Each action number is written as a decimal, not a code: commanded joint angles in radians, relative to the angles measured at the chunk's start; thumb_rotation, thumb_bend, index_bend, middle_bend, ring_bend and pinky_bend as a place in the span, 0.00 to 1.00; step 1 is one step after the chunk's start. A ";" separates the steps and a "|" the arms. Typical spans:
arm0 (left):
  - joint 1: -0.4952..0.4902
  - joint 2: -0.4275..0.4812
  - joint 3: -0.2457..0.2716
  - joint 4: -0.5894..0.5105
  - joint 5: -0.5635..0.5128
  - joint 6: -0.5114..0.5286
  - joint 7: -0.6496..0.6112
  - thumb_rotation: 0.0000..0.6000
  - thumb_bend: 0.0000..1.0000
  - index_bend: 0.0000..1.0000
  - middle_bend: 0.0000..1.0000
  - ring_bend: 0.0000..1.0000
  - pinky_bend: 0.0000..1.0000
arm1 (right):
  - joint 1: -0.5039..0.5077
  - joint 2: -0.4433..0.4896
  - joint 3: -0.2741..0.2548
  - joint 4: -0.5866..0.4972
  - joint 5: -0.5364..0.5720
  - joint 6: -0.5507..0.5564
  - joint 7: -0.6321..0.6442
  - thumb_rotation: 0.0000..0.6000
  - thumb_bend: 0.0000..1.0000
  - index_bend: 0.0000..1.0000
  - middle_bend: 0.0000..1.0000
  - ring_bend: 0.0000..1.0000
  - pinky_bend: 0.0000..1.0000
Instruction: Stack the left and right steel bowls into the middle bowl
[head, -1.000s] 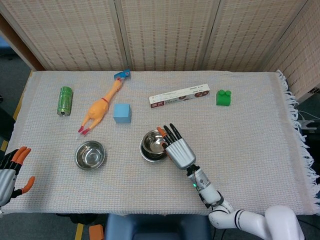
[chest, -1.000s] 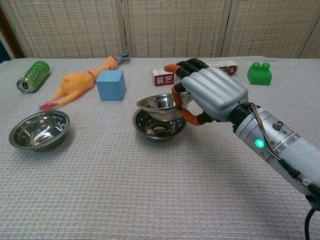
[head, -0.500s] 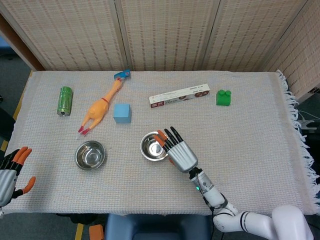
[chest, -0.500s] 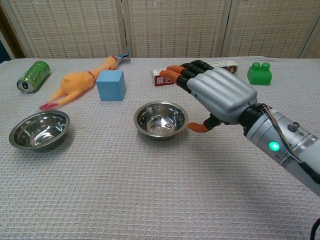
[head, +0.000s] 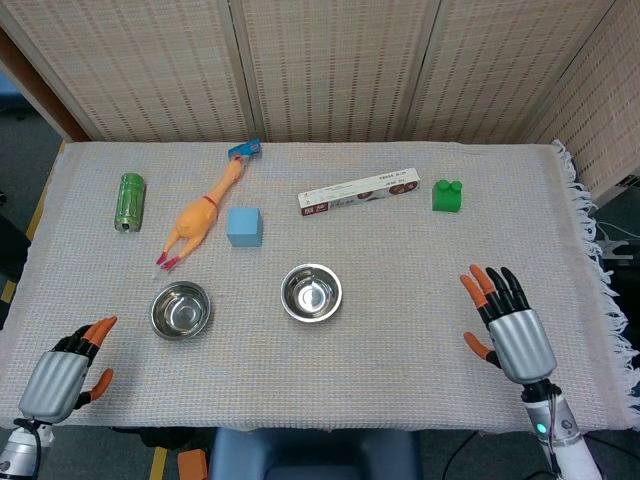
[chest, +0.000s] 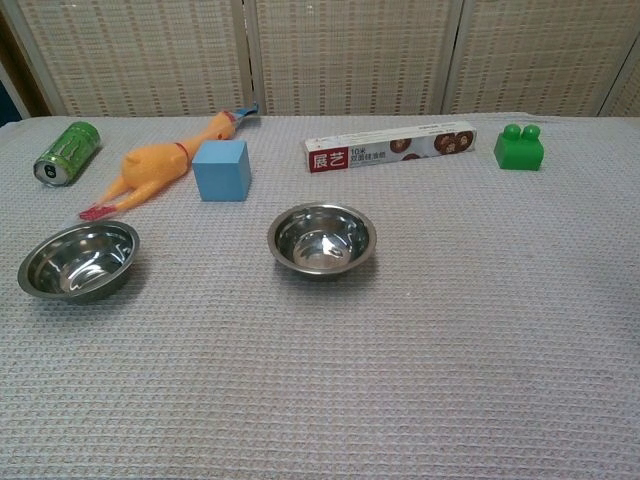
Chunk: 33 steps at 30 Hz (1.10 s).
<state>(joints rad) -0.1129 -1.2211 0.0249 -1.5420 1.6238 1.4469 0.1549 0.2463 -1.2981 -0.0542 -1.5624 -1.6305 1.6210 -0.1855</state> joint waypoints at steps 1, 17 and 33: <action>-0.022 -0.129 -0.023 0.064 -0.036 -0.043 0.194 1.00 0.39 0.03 0.45 0.50 0.60 | -0.066 0.058 -0.045 0.015 -0.031 0.057 0.102 1.00 0.13 0.00 0.00 0.00 0.00; -0.129 -0.359 -0.062 0.364 -0.024 -0.116 0.369 1.00 0.39 0.25 0.93 0.97 1.00 | -0.098 0.084 -0.007 0.018 -0.068 0.052 0.138 1.00 0.13 0.00 0.00 0.00 0.00; -0.201 -0.505 -0.046 0.680 0.066 -0.011 0.175 1.00 0.39 0.59 0.96 1.00 1.00 | -0.109 0.084 0.017 0.005 -0.064 -0.001 0.117 1.00 0.13 0.00 0.00 0.00 0.00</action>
<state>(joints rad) -0.2942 -1.6923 -0.0279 -0.9208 1.6602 1.4028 0.3762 0.1373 -1.2154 -0.0382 -1.5560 -1.6949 1.6214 -0.0683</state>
